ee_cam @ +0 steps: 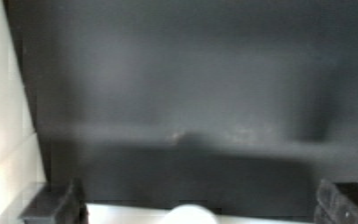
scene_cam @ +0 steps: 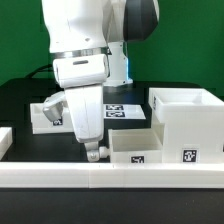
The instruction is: Assemble drawer
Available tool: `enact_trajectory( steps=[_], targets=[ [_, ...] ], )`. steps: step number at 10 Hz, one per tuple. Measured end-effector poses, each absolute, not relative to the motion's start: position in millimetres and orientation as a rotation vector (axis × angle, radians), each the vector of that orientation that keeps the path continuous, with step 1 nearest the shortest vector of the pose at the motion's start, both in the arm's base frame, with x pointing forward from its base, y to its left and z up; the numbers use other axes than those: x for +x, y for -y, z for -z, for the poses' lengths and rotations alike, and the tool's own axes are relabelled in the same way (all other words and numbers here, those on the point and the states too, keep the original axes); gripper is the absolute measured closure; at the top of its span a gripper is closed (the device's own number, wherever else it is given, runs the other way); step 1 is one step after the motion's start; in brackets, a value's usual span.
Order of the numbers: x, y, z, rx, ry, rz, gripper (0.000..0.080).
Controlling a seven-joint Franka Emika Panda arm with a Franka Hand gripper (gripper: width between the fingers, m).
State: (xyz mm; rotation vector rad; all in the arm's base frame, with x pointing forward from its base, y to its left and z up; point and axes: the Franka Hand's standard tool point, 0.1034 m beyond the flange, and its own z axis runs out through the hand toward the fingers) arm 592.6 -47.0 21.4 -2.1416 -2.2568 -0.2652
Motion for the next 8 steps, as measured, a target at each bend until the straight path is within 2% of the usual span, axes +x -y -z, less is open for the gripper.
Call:
enact_trajectory(
  steps=[8],
  targets=[
    [593,8,-19.6,-2.148,2.211,0.296,0.0150]
  ],
)
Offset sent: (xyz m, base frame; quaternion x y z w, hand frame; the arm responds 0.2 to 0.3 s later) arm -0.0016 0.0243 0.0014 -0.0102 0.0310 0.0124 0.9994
